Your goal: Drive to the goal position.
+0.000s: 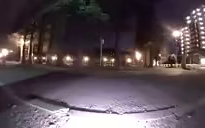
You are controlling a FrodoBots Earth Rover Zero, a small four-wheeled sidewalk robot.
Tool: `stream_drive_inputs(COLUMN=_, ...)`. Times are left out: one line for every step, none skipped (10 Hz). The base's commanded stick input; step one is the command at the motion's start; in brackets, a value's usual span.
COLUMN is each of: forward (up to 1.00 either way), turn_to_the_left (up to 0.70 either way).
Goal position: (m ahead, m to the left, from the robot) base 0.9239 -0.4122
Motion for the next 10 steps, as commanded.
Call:
stream_drive_inputs(forward=0.00, turn_to_the_left=-0.41)
stream_drive_inputs(forward=0.00, turn_to_the_left=-0.45)
stream_drive_inputs(forward=0.00, turn_to_the_left=-0.45)
stream_drive_inputs(forward=0.00, turn_to_the_left=-0.38)
stream_drive_inputs(forward=0.00, turn_to_the_left=-0.13)
stream_drive_inputs(forward=0.00, turn_to_the_left=0.00)
stream_drive_inputs(forward=0.00, turn_to_the_left=0.00)
stream_drive_inputs(forward=0.00, turn_to_the_left=0.00)
stream_drive_inputs(forward=0.00, turn_to_the_left=0.00)
stream_drive_inputs(forward=0.00, turn_to_the_left=0.00)
